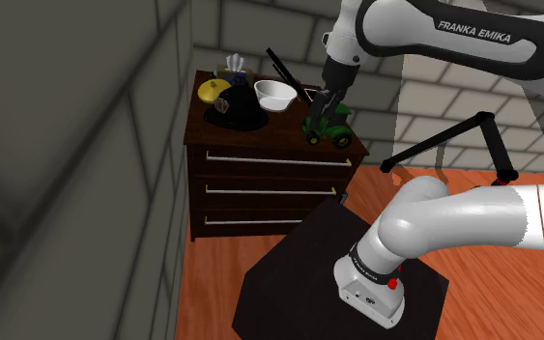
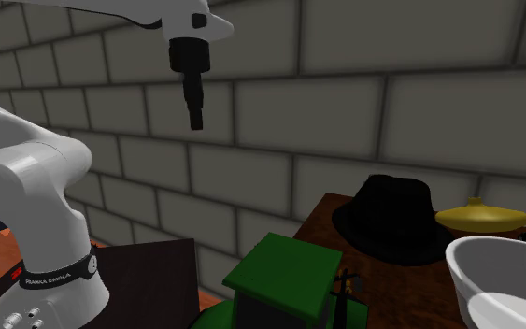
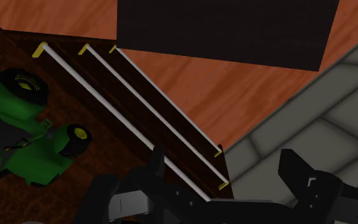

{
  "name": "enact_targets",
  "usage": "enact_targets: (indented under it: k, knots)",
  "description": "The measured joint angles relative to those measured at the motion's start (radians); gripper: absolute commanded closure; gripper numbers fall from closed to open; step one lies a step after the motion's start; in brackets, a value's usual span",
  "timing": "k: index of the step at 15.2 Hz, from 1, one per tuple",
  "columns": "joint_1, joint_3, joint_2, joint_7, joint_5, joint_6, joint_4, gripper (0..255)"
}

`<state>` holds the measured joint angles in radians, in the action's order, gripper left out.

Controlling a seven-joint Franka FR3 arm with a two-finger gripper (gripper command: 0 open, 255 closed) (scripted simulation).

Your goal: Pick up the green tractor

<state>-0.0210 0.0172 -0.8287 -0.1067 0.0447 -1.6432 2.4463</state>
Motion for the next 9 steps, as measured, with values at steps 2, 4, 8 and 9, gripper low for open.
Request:
enact_targets:
  k: [2,4,8,9]
  knots:
    - [-0.004,-0.009,0.012,-0.008,0.006,-0.005,-0.006,0]
    - [-0.017,-0.038,0.045,-0.035,0.024,-0.024,-0.013,0]
    - [-0.047,-0.11,0.159,-0.103,0.065,-0.073,-0.067,0]
    - [-0.054,-0.127,0.188,-0.12,0.073,-0.083,-0.083,0]
